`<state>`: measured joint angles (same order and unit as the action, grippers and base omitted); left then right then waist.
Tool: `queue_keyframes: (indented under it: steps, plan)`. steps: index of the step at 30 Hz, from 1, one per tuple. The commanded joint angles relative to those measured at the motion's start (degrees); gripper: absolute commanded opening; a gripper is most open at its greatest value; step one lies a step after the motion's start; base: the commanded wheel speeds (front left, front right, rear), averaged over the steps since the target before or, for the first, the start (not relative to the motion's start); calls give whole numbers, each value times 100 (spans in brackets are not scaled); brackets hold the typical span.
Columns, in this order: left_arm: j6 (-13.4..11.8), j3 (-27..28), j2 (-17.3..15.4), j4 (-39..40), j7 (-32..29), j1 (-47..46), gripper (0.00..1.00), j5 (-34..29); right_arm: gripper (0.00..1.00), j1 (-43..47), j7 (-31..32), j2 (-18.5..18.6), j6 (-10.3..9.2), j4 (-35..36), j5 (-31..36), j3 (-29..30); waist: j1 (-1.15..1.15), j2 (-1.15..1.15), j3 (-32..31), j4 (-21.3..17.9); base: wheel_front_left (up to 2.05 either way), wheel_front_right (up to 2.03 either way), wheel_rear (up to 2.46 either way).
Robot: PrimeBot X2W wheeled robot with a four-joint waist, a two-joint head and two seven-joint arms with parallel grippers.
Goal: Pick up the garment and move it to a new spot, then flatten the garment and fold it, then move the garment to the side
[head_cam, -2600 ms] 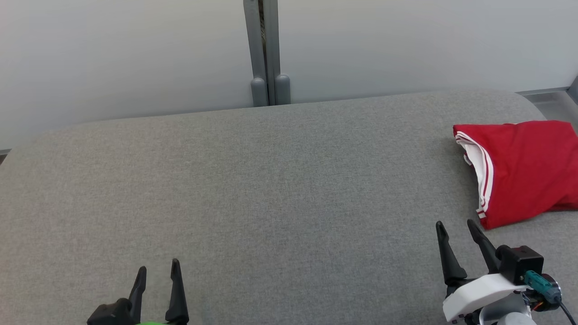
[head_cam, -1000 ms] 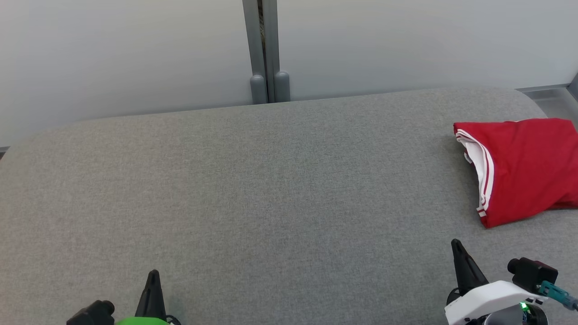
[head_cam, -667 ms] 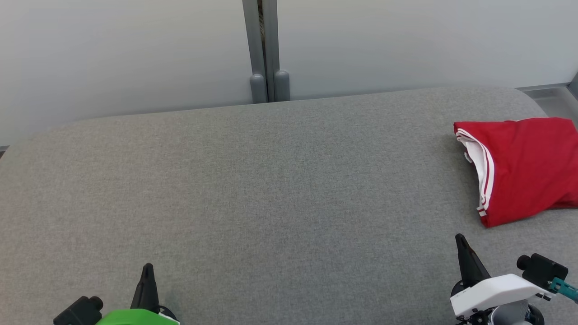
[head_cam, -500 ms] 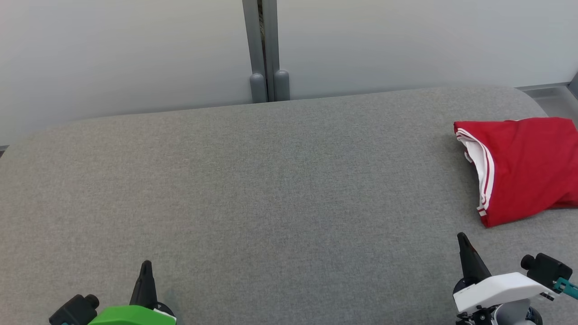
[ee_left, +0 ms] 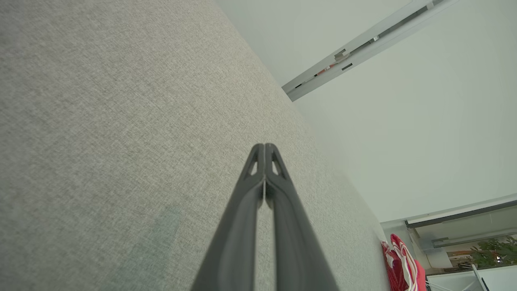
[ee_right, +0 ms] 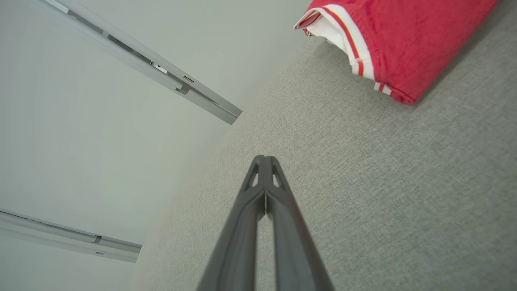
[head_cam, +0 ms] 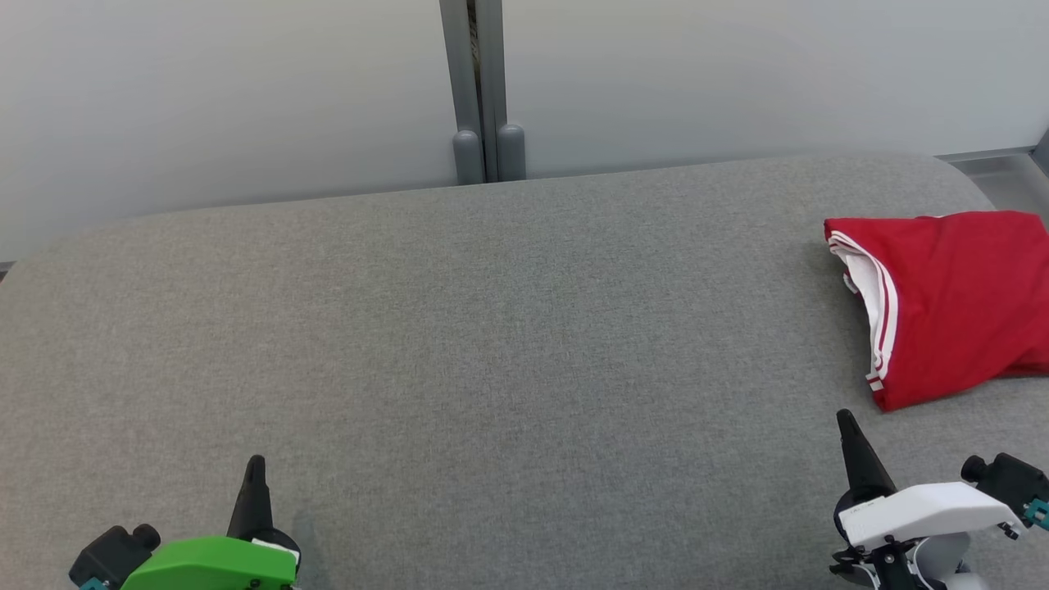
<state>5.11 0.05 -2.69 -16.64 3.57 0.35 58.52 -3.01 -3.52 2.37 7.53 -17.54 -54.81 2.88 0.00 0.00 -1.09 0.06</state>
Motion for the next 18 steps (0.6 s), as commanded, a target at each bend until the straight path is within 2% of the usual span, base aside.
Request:
queue_keyframes:
  steps: [1,18]
  plan:
    - [47,55,-19,91,-37,-156,0,171,0,-118,44,36,-3,90,-183,32,0,0,2,0,0,0,0]
    - [103,229,-22,141,-313,-311,0,1090,0,-193,320,44,-4,174,-1203,131,0,0,30,-1,0,0,0]
